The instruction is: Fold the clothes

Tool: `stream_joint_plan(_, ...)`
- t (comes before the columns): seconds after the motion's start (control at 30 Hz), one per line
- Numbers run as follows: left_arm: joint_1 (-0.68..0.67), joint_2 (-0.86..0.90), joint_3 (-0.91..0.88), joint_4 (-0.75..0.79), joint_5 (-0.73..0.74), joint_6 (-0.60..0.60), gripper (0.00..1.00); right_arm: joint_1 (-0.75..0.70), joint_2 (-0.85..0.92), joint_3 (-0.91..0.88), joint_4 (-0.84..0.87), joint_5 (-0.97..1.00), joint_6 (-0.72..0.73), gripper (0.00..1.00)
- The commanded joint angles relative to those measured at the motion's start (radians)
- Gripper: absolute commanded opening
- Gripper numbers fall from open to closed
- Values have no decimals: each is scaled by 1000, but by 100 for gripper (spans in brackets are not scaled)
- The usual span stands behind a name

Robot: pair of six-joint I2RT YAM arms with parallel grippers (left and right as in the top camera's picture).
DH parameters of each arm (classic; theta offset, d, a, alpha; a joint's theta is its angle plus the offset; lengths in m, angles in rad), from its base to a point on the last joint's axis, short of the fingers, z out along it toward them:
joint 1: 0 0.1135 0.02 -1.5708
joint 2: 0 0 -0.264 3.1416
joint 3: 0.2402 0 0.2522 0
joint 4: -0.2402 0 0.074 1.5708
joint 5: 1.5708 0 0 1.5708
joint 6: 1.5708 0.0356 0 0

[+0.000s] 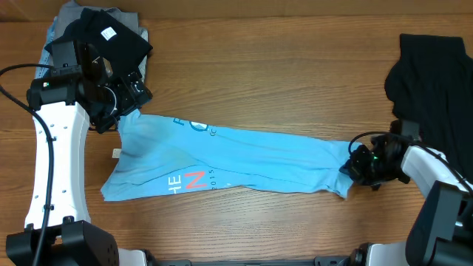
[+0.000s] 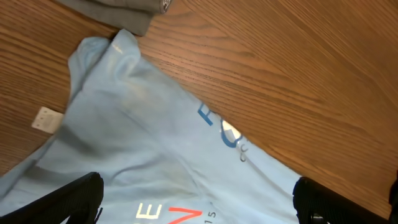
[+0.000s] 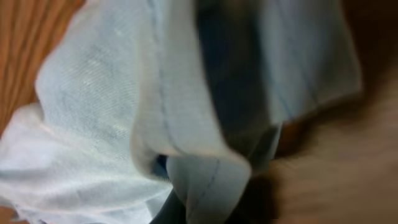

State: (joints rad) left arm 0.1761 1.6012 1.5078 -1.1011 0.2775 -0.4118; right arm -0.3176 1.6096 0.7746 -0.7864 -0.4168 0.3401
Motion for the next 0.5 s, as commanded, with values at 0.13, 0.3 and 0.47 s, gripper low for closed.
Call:
stream_joint_plan(0.13,-9,-6,13,-2,8,23,100,-64,2,206,-176,153,13,4)
stream_joint_plan(0.3,-9,-6,13,-2,7,23,100,-20,0,365,-332,228,14,4)
stream_joint_plan(0.47,-9,-6,13,-2,7,23,100,97,1,414,-381,267,27,4)
